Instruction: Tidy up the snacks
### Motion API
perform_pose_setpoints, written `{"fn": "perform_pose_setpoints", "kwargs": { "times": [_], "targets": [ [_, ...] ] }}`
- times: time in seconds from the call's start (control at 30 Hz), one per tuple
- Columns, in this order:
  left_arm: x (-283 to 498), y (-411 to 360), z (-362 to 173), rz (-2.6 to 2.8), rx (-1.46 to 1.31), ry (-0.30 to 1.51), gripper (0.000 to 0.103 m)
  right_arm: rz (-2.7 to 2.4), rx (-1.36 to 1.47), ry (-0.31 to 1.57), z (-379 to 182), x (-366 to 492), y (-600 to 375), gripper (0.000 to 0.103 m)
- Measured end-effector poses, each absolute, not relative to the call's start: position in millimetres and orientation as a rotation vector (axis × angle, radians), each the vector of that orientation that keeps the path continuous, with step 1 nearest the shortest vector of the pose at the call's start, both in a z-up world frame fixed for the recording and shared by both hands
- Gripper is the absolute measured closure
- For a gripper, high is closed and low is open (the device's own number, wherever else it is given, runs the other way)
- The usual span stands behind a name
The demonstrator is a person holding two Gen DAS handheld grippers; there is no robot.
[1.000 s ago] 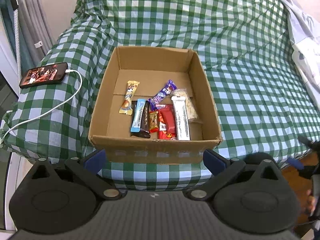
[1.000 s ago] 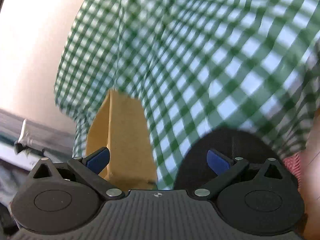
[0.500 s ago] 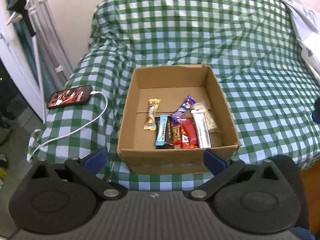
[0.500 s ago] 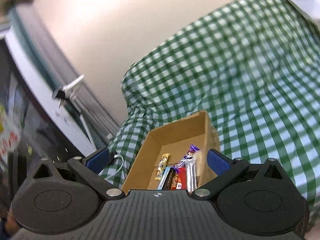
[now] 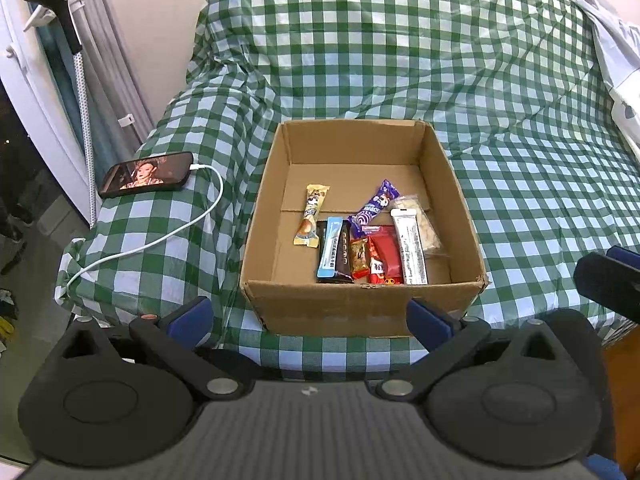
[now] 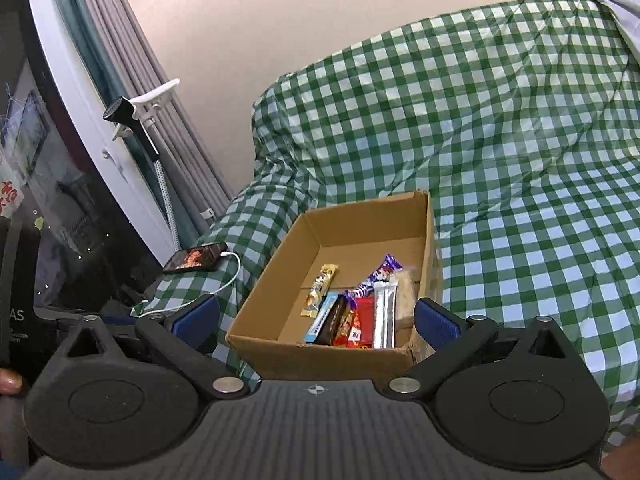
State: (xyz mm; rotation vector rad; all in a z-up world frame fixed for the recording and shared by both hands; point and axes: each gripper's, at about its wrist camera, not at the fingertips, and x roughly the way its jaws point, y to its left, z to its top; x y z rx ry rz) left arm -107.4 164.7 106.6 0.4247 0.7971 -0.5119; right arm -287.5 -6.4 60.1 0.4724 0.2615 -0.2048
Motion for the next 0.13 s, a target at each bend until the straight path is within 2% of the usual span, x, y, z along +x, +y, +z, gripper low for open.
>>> {"fn": "perform_pose_setpoints", "kwargs": {
  "times": [0.13],
  "targets": [
    [-106.2, 162.1, 102.4, -0.500, 0.439, 0.794, 0.000, -0.206, 0.481, 0.285, 55.1, -278.1, -7.6, 0.000]
  ]
}}
